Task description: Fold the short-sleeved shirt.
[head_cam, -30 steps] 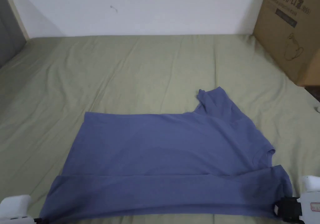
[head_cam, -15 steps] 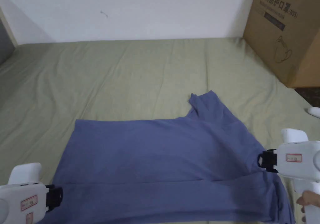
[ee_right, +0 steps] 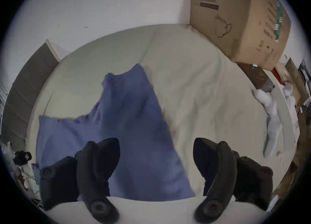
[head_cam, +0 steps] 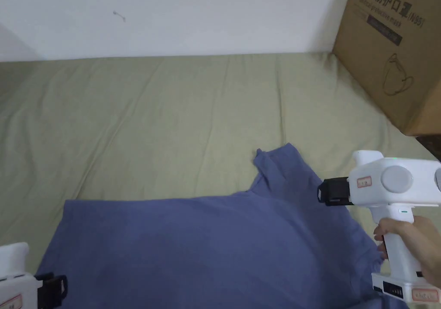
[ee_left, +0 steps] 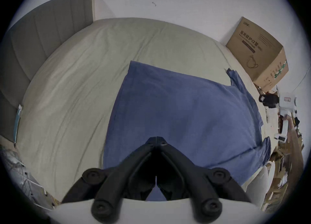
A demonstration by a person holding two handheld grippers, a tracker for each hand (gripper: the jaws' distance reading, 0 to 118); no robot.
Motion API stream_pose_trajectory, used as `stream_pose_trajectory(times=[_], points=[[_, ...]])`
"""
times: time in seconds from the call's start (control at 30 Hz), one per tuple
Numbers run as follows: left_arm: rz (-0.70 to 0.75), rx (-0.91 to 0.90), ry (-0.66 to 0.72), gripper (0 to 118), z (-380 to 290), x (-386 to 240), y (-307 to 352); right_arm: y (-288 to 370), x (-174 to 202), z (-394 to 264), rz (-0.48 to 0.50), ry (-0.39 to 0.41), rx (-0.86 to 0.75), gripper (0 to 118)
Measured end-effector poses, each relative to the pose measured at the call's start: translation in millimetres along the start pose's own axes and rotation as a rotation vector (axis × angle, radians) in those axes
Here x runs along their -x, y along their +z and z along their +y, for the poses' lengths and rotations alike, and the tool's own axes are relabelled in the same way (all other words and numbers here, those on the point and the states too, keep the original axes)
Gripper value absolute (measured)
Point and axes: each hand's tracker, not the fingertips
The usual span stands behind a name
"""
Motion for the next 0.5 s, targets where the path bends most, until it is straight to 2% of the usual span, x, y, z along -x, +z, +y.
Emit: stream_pose_trajectory(times=[0.13, 0.17, 0.2, 0.23, 0.27, 0.3, 0.37, 0.4, 0.43, 0.5], points=[[0.015, 0.024, 0.011, 0, 4.8, 5.0, -15.9, -39.1, -5.3, 20.5, 0.005, -0.033, 0.072, 91], [0.018, 0.03, 0.012, 0, 5.0, 6.3, -18.8, -43.2, -7.1, 18.3, 0.016, -0.028, 0.069, 83], [0.024, 0.042, 0.014, 0, 5.4, 7.4, -21.3, -49.9, -7.5, 17.9, 0.011, -0.033, 0.071, 57], [0.025, 0.049, 0.016, 0, 5.4, 8.4, -23.0, -55.4, -7.9, 15.8, 0.008, -0.068, 0.081, 49], [0.022, 0.053, 0.018, 0, 4.9, 8.8, -24.3, -60.8, -7.7, 12.9, 0.027, -0.076, 0.097, 45], [0.021, 0.054, 0.02, 0, 5.9, 9.1, -25.1, -61.2, -4.4, 7.9, -0.003, -0.066, 0.104, 42], [0.017, 0.052, 0.021, 0, 7.9, 9.7, -24.9, -47.6, 8.3, 7.4, 0.0, 0.052, 0.078, 33], [0.014, 0.052, 0.022, 0, 7.1, 10.7, -24.4, -43.0, 13.7, 9.1, -0.031, 0.118, 0.086, 11], [0.012, 0.052, 0.021, 0, 8.6, 11.6, -24.5, -39.3, 15.3, 10.5, -0.037, 0.113, 0.074, 2], [0.014, 0.047, 0.021, 0, 11.8, 13.5, -24.0, -31.8, 15.9, 13.4, -0.03, 0.091, 0.064, 2]])
